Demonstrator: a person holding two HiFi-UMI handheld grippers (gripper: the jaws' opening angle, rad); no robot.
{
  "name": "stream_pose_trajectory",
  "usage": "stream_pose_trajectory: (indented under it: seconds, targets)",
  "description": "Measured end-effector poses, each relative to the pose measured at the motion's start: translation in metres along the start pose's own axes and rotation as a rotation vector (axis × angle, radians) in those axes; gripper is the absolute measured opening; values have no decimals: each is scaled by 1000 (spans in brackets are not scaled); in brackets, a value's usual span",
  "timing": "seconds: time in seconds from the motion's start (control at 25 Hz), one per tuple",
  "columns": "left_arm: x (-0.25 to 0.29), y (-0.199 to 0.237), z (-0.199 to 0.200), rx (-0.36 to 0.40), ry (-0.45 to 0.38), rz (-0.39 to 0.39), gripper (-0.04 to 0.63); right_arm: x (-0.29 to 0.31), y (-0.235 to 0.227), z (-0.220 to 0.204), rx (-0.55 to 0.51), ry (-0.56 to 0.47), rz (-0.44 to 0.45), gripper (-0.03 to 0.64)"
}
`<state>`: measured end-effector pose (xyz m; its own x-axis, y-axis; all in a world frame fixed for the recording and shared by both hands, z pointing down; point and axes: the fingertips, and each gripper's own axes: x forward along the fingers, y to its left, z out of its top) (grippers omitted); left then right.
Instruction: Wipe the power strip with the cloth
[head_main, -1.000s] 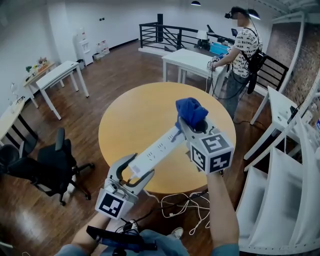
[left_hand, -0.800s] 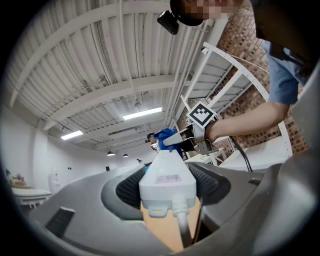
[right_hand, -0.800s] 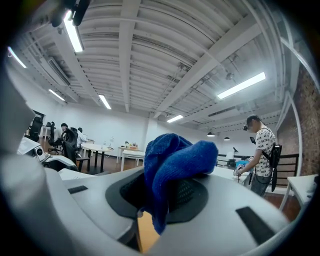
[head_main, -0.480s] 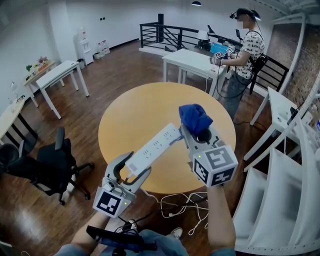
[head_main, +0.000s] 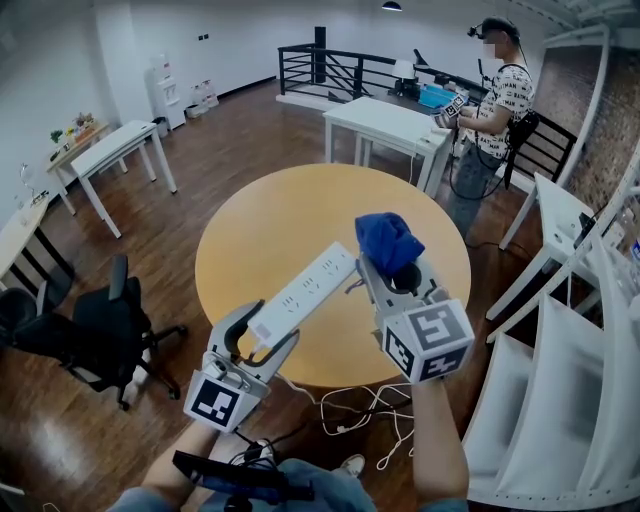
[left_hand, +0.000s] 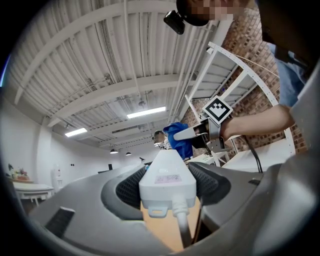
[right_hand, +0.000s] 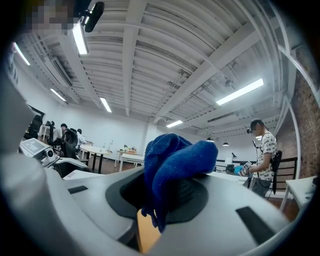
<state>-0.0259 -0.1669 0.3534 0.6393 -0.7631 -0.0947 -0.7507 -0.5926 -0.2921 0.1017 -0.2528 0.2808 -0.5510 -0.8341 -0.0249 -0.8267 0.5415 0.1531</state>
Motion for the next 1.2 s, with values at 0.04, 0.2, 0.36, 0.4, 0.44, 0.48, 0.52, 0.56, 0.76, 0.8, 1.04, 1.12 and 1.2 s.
stream_pose_trajectory:
  seconds: [0.04, 0.2, 0.36, 0.4, 0.44, 0.48, 0.52, 0.56, 0.76, 0.8, 1.04, 1.12, 1.2]
  targets:
    - [0, 1, -1, -9, 1, 3, 282, -1, -1, 3, -10, -13, -8, 81]
    - [2, 9, -12, -84, 4, 21, 282, -8, 6, 21, -56, -100, -24, 83]
    - [5, 10, -31, -112, 38, 31, 282, -17, 24, 27, -97, -162, -9, 83]
    - [5, 10, -37, -119, 50, 37, 282, -20, 27, 27, -110, -170, -10, 83]
    - [6, 11, -44, -126, 61, 45, 282, -23, 31, 26, -119, -177, -11, 83]
    - [7, 13, -52, -131, 71, 55, 282, -26, 34, 24, -120, -184, -9, 83]
    - [8, 13, -61, -136, 79, 61, 282, -28, 37, 20, -113, -188, -7, 83]
    - [9, 12, -70, -146, 88, 60, 281, -31, 40, 15, -101, -187, -7, 83]
    - [20, 0, -119, -188, 165, 41, 282, -37, 51, -23, -25, -132, -9, 83]
    - [21, -2, -132, -197, 187, 40, 282, -39, 53, -31, -9, -121, -10, 83]
    - [26, -13, -206, -285, 361, 38, 281, -49, 57, -64, 64, -75, -45, 83]
    - [26, -15, -223, -298, 399, 40, 281, -51, 60, -76, 81, -52, -46, 83]
    - [25, -17, -236, -310, 424, 48, 281, -52, 63, -86, 103, -31, -46, 81]
